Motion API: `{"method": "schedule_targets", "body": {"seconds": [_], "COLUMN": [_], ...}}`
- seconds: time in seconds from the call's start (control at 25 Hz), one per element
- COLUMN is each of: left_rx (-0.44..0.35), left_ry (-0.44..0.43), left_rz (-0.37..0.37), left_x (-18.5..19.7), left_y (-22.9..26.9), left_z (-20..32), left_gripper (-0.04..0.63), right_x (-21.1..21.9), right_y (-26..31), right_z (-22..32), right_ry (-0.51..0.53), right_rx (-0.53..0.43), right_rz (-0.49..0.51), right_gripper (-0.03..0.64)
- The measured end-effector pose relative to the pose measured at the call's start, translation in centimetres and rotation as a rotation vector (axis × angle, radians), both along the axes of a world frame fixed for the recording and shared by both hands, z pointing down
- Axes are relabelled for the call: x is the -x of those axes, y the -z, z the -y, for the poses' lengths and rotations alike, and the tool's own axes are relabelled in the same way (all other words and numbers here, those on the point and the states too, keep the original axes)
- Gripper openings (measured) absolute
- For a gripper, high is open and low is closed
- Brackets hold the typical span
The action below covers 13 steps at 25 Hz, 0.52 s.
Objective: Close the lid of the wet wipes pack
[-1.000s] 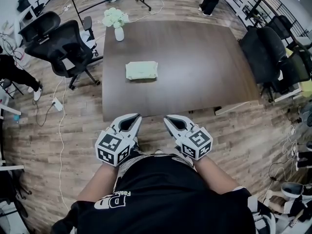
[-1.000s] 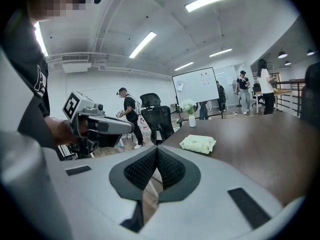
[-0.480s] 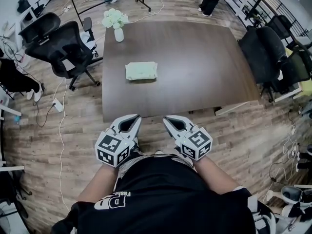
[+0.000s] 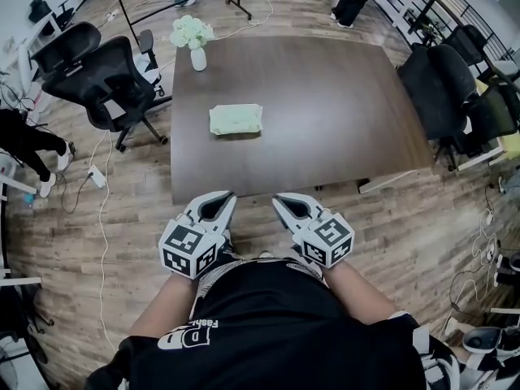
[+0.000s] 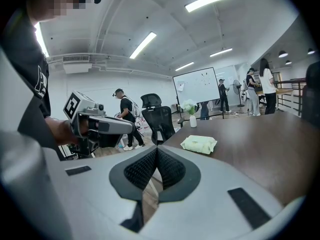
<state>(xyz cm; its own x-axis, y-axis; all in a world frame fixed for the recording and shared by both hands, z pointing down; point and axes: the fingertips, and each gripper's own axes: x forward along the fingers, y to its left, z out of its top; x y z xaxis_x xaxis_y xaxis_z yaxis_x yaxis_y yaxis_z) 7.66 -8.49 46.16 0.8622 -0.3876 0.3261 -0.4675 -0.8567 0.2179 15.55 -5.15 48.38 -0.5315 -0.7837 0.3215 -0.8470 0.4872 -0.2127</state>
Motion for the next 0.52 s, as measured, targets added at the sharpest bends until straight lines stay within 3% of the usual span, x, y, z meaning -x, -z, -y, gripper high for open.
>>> {"method": "schedule_targets", "body": {"seconds": [0.52], "left_rx": [0.003], "left_ry": [0.005], "left_rz": [0.000], "left_x": [0.28], "left_y": [-0.19], "left_z": [0.25], "left_gripper": [0.025], "right_x": [0.17], "right_y": [-0.42], "right_z": [0.25], "right_ry": [0.005], "right_rx": [0.008], "right_rz": [-0.003], "right_gripper": [0.005]}}
